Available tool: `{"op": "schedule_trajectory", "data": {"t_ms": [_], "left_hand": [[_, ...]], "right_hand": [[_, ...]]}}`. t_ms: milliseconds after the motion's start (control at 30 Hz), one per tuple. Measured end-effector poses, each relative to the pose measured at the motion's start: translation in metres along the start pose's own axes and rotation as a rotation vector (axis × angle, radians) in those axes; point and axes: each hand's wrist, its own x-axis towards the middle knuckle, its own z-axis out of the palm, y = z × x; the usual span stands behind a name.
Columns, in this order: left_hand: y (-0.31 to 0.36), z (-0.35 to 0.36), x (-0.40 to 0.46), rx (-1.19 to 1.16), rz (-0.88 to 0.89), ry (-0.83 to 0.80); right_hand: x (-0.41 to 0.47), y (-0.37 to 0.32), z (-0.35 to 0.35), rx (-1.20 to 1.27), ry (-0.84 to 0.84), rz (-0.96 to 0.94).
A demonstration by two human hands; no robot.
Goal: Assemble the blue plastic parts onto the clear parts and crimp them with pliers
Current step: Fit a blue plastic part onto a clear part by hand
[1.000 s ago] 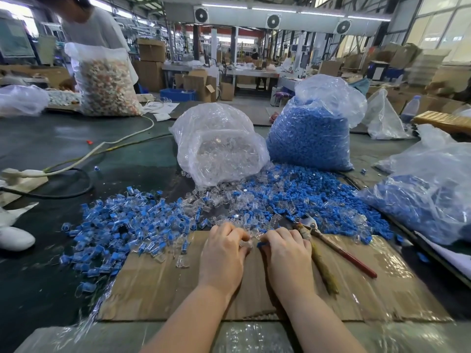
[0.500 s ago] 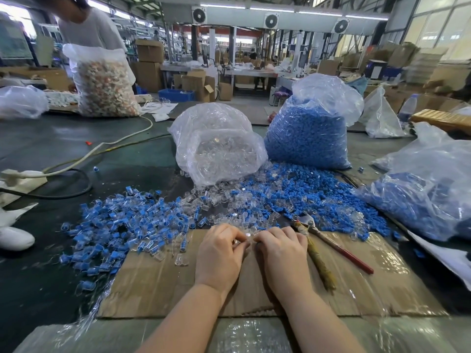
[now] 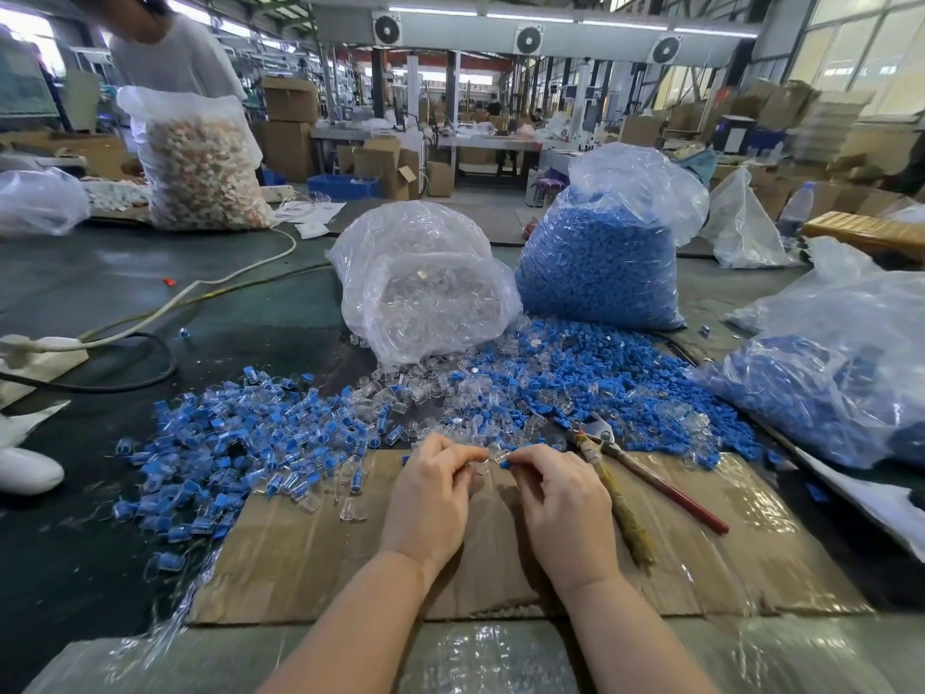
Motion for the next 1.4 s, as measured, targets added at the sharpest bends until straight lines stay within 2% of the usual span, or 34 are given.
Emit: {"op": "schedule_trajectory", "data": {"t_ms": [233,400,933,1200,1400], "left_hand": [[-0.0013,-0.0016,0.0011,-0.155,-0.116,0.009],[-0.0027,-0.0023,0.0013,-0.118,-0.079,-0.028],[-0.0036,-0.0021,0.001,-0.243,-0.134,-0.073],[-0.0036,-0.0025,0.0014,-0.303,-0.139,-0.105],[-0.0041,-0.0031,0.0019,-0.306,-0.137,-0.078]], "right_hand": [[-0.0002,0.0026,0.0008,0.038,-0.031,0.009],[0.0006,0.0004,0.0005,0.041,-0.034,-0.024],[0.0003,-0.0015,0.001,-0.034,-0.054,-0.021],[-0.0002,-0.004,0.0007,-0.122,-0.066,-0.079],[-0.0008,-0.0017,-0.0003,-0.043,-0.071,-0.099]]}}
